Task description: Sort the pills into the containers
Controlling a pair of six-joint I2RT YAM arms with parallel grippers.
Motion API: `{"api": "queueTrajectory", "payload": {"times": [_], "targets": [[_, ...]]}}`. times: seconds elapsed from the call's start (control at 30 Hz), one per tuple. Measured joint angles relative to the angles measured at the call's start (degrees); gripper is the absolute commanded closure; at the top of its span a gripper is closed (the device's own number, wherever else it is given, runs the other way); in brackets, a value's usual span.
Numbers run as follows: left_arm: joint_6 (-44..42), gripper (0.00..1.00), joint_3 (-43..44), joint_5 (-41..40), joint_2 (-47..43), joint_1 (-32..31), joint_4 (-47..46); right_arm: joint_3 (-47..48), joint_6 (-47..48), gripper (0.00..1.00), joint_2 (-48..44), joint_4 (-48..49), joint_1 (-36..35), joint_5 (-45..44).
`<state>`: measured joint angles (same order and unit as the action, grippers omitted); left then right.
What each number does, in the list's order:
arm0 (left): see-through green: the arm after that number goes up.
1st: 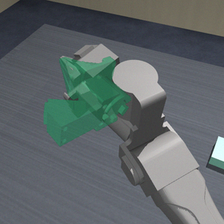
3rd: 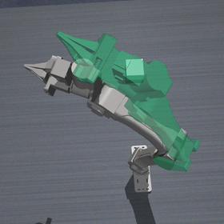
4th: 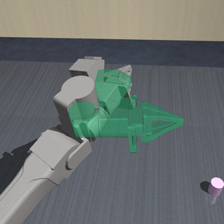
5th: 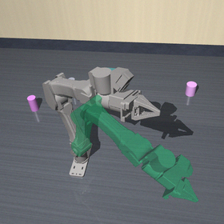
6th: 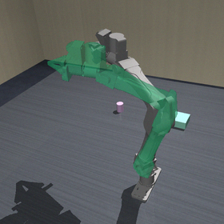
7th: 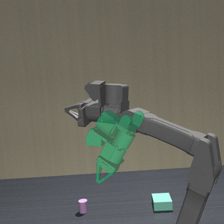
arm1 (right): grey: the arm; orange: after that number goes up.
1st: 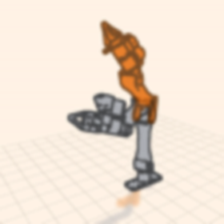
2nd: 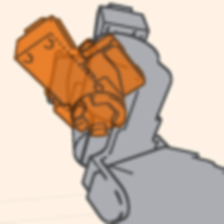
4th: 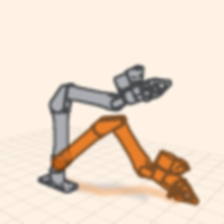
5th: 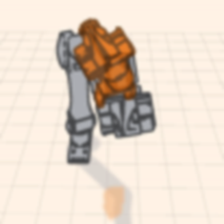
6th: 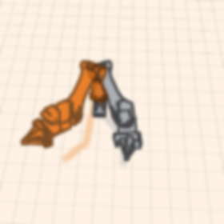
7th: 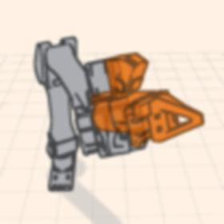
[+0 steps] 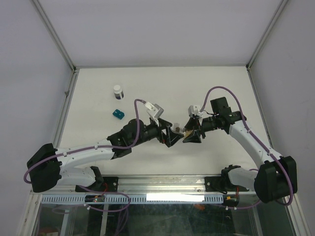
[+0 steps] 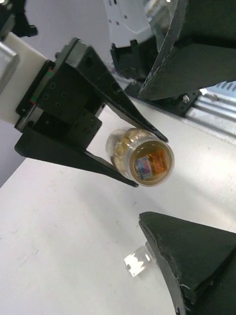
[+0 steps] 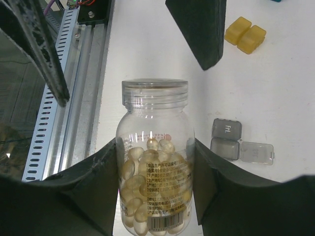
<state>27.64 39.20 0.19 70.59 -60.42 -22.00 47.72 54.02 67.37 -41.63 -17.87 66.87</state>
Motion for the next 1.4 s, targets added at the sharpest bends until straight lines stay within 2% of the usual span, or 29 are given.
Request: {"api": "queueTrajectory", "payload": {"times": [0.13, 0.23, 0.37, 0.5, 0.83, 1.2, 1.4], "targets": [[-11.21, 0.01, -3.69, 1.36, -3.78, 0.02, -1.18, 0.00, 0.02, 1.00, 0.00, 0.02, 0.00, 0.00], [-20.98, 0.01, -9.29, 4.52, -6.78, 0.09, -5.42, 0.00, 0.02, 1.00, 0.00, 0.00, 0.00, 0.00], [-31.69, 0.02, -13.81, 14.51, -7.10, 2.62, -11.26, 0.00, 0.04, 1.00, 0.00, 0.00, 0.00, 0.02], [-37.13, 0.07, -12.17, 23.43, -3.67, 8.13, -14.58, 0.00, 0.09, 1.00, 0.00, 0.00, 0.00, 0.02], [-41.48, 0.27, -3.80, 31.63, 4.90, 10.27, -13.97, 0.00, 0.15, 1.00, 0.00, -0.02, 0.00, 0.02], [-40.89, 0.49, -1.70, 33.92, 7.67, 10.29, -14.08, 0.02, 0.33, 1.00, 0.00, -0.02, 0.00, 0.00], [-39.67, 0.67, -1.62, 34.91, 8.20, 10.29, -14.05, 0.20, 0.39, 1.00, -0.02, 0.00, 0.02, -0.02]]}}
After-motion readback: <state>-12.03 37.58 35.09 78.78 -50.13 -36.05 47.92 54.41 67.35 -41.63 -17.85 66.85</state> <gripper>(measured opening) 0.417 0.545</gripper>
